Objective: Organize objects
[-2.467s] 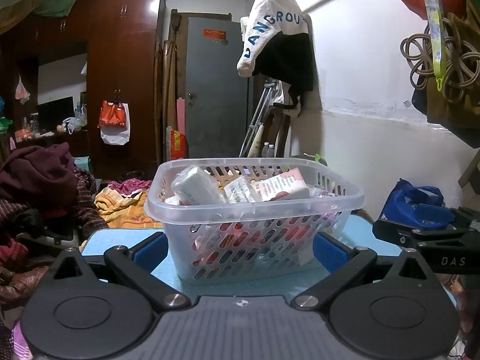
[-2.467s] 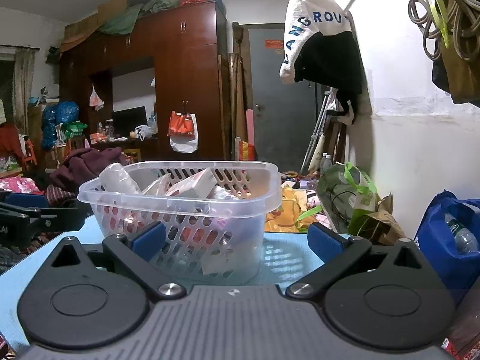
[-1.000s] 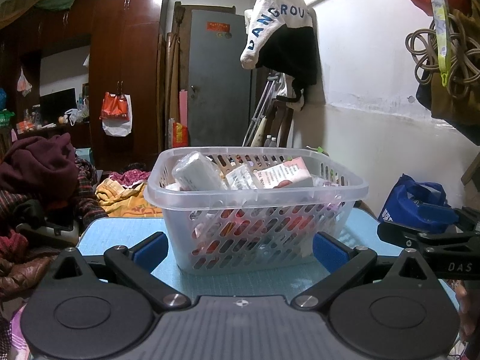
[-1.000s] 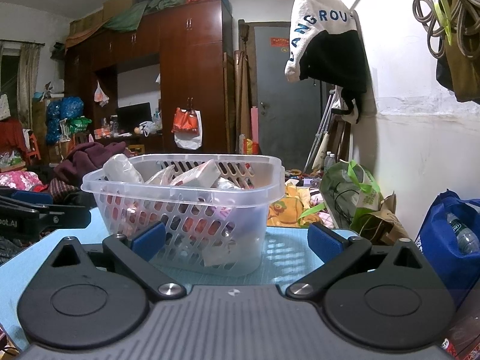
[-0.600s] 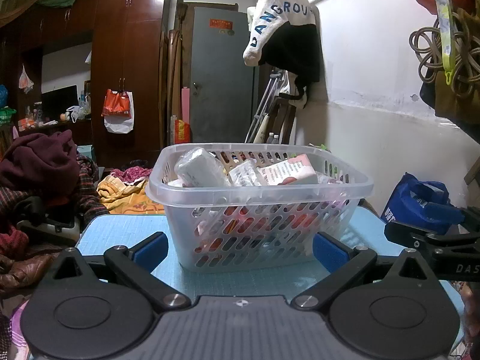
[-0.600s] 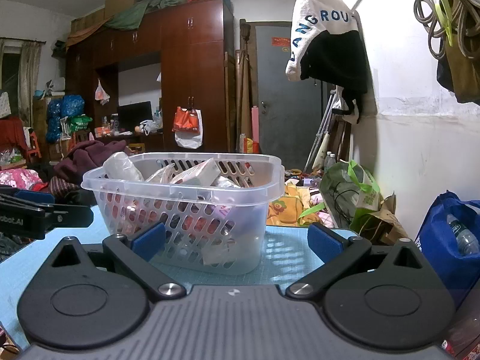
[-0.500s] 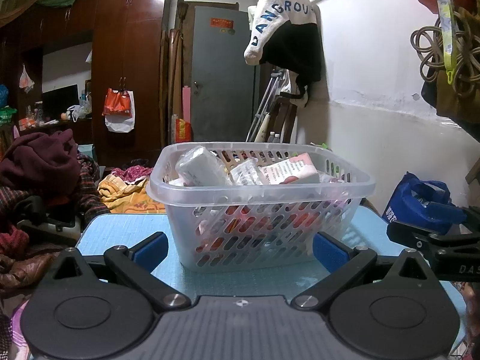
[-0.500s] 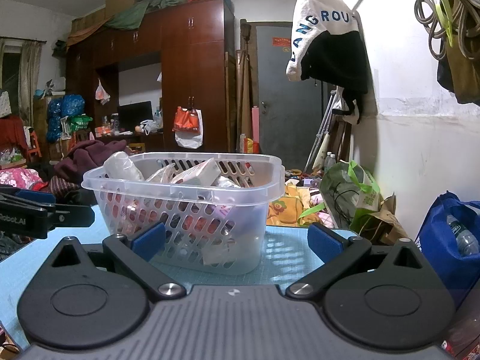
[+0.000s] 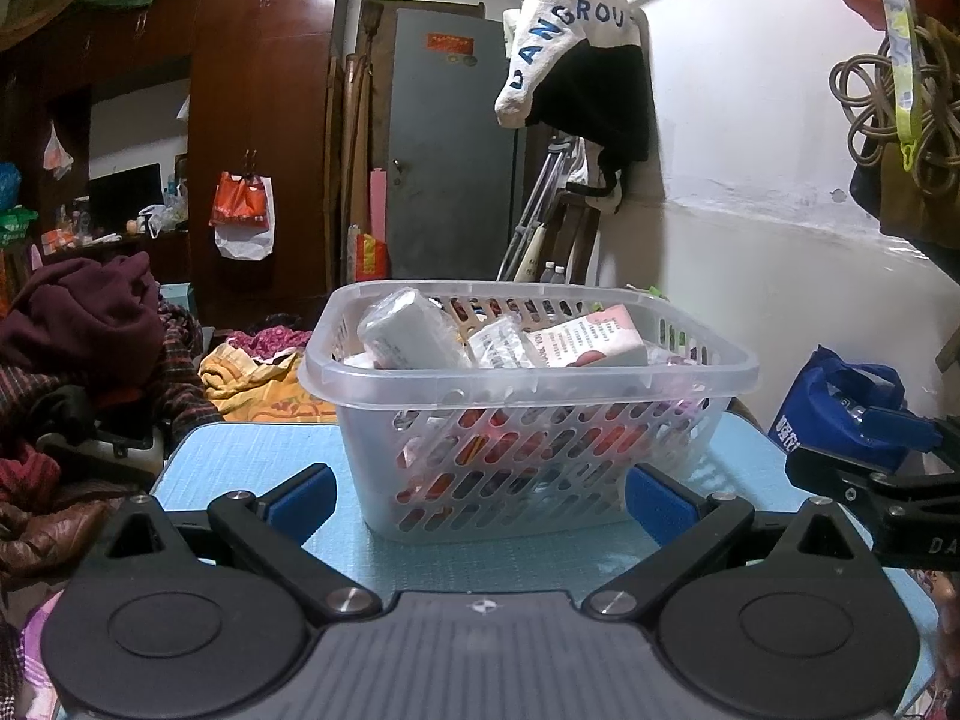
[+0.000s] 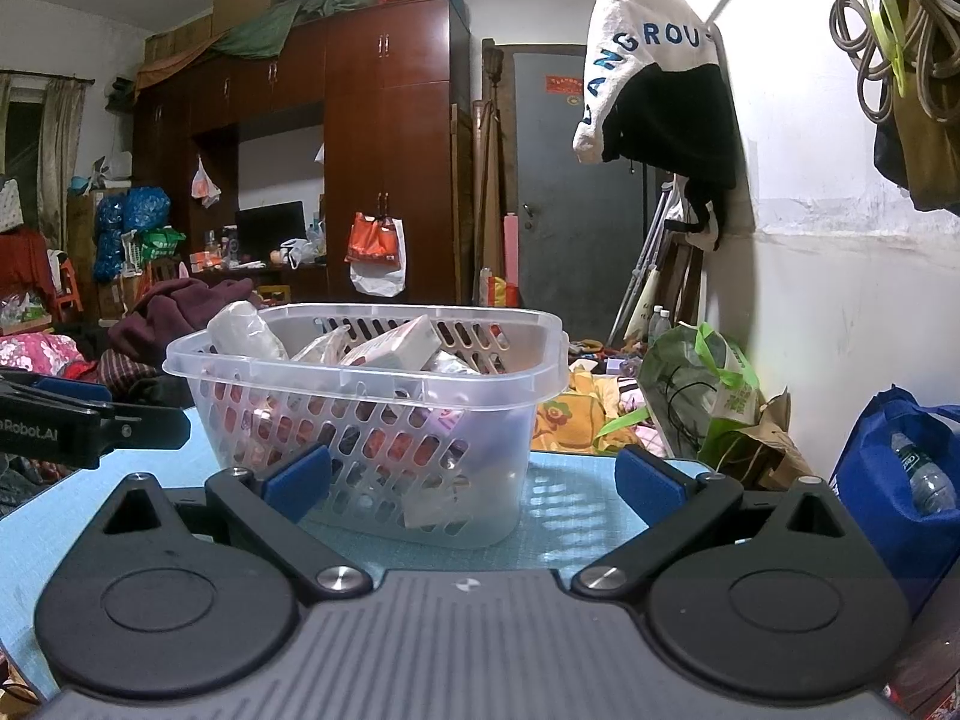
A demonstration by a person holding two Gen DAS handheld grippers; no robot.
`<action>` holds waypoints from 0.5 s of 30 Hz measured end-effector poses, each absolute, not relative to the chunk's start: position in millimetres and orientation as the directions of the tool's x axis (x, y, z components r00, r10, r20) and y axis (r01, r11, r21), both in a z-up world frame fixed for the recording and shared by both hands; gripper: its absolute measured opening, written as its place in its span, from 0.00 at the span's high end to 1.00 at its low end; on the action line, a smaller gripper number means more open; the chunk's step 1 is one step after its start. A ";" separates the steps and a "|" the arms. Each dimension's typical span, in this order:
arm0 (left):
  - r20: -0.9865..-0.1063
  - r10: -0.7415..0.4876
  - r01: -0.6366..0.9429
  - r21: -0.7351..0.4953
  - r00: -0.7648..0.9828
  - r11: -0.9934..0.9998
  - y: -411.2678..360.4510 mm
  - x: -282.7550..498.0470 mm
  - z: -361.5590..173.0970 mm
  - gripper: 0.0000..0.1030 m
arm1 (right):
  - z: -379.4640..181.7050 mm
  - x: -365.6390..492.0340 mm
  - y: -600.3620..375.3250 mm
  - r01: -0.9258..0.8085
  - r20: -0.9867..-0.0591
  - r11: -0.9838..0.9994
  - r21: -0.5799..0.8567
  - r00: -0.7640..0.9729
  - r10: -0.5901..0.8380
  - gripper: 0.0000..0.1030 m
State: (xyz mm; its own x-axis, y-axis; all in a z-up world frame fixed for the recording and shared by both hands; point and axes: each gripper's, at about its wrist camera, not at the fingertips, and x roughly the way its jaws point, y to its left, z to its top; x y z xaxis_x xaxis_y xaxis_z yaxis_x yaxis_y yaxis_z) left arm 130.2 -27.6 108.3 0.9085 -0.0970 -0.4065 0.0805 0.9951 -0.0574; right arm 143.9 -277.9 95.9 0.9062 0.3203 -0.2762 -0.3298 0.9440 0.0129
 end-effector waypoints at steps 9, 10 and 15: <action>-0.406 -0.096 0.080 -0.056 0.909 0.995 -27.6 130.6 107.9 0.00 | 95.7 143.7 -280.4 -0.330 -0.275 0.944 0.011 0.907 0.320 0.00; -0.406 -0.096 0.080 -0.056 0.909 0.995 -28.0 130.6 108.1 0.00 | 95.6 143.8 -281.1 -0.329 -0.275 0.944 0.010 0.907 0.319 0.00; -0.406 -0.095 0.080 -0.055 0.909 0.995 -28.5 130.8 108.1 0.00 | 95.8 143.6 -280.2 -0.330 -0.275 0.944 0.010 0.907 0.320 0.00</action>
